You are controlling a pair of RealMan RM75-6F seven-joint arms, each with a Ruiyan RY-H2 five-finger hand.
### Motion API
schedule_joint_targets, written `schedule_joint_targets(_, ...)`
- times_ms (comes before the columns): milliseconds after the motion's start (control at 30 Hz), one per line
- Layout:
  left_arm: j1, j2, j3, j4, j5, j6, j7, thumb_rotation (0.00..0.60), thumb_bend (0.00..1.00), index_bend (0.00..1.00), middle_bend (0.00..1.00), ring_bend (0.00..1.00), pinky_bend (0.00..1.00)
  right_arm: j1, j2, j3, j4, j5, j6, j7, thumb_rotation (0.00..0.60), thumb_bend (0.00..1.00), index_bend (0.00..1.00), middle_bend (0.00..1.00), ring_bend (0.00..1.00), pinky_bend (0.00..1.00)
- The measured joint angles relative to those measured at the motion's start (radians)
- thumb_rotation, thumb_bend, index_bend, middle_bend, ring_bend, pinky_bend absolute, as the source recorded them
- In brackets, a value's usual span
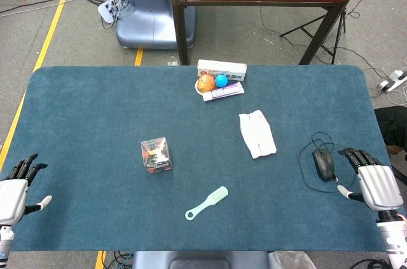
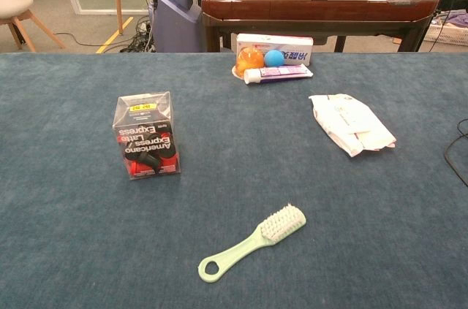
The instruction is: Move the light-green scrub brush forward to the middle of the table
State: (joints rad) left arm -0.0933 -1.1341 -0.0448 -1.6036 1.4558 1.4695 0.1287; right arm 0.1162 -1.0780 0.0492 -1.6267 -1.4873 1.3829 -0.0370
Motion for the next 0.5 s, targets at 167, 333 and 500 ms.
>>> schedule_joint_targets(167,0.003,-0.004,0.004,0.007,-0.001,-0.001,0.0,0.6,0.11,0.26,0.14,0.16,0.46,0.011,-0.001,0.0,-0.005,0.001,-0.012,-0.008,0.6,0.0,0.23,0.22,0.2,0.36)
schedule_joint_targets(333,0.004,-0.005,0.003,0.006,-0.005,-0.001,0.004,0.6,0.11,0.26,0.15,0.16,0.46,0.013,-0.01,0.0,-0.006,0.003,-0.012,-0.017,0.6,0.0,0.23,0.23,0.2,0.35)
schedule_joint_targets(500,0.007,-0.008,0.003,0.009,-0.006,0.002,0.001,0.6,0.11,0.26,0.16,0.17,0.46,0.018,-0.028,-0.001,0.003,-0.016,-0.007,-0.006,0.6,0.0,0.23,0.23,0.19,0.31)
